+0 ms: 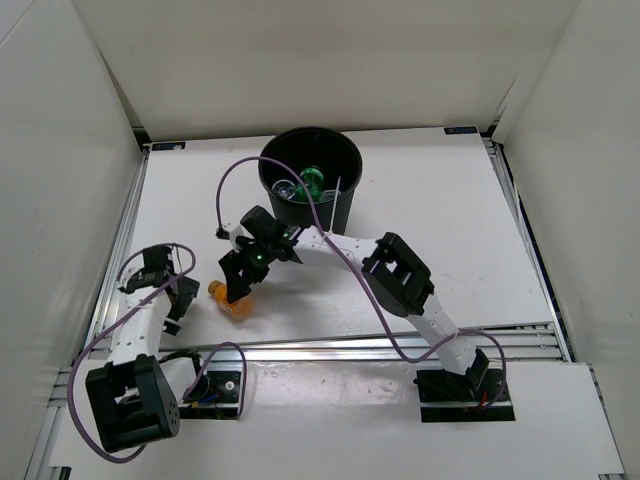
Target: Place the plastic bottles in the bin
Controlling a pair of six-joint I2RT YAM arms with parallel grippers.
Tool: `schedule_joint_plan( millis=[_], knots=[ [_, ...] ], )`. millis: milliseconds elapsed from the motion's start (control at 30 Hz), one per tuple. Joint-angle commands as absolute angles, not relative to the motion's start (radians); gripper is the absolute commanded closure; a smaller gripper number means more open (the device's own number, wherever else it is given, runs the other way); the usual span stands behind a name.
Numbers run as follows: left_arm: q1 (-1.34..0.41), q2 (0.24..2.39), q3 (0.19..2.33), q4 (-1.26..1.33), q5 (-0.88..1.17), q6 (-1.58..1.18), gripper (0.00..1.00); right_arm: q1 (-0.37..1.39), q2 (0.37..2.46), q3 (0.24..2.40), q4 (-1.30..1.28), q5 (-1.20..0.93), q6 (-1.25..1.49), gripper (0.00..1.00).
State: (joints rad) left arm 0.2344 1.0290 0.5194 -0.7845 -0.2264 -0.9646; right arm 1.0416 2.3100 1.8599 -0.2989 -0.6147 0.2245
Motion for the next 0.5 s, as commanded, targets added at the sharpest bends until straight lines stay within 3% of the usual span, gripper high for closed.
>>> schedule_joint_plan(
  millis=[0,467],
  knots=[
    [0.236,0.982,0.617,-0.857,-0.296,-0.911,0.06,1.026,2.351,1.939,-0.310,-0.534,0.186,0.14],
    [0.227,0.957,0.690,-0.973,-0.327,-0.917,0.04,1.023,2.430,2.025,-0.269,-0.492,0.204,0.14]
  ],
)
